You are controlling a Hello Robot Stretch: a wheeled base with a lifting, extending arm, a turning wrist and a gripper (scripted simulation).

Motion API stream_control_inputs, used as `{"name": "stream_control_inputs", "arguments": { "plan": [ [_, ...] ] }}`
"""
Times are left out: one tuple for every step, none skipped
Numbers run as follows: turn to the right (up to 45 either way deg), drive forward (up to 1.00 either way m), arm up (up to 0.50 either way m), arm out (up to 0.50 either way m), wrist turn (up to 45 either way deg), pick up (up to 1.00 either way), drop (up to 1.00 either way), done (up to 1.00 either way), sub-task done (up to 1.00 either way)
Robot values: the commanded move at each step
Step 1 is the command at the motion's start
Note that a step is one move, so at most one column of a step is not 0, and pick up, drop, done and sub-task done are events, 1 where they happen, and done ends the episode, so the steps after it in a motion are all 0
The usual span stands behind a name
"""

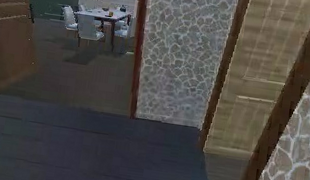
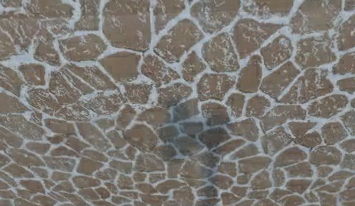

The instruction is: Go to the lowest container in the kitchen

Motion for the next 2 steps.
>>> {"name": "stream_control_inputs", "arguments": {
  "plan": [
    [0.0, 1.0, 0.0, 0.0, 0.0, 0.0, 0.0, 0.0, 0.0],
    [45.0, 0.0, 0.0, 0.0, 0.0, 0.0, 0.0, 0.0, 0.0]
  ]
}}
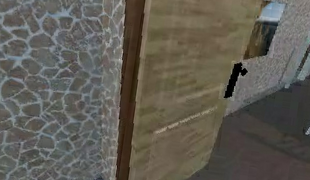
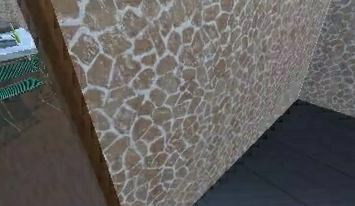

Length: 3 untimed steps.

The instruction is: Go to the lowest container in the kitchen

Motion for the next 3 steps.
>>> {"name": "stream_control_inputs", "arguments": {
  "plan": [
    [42.0, 0.0, 0.0, 0.0, 0.0, 0.0, 0.0, 0.0, 0.0],
    [0.0, 0.6, 0.0, 0.0, 0.0, 0.0, 0.0, 0.0, 0.0],
    [12.0, 0.0, 0.0, 0.0, 0.0, 0.0, 0.0, 0.0, 0.0]
  ]
}}
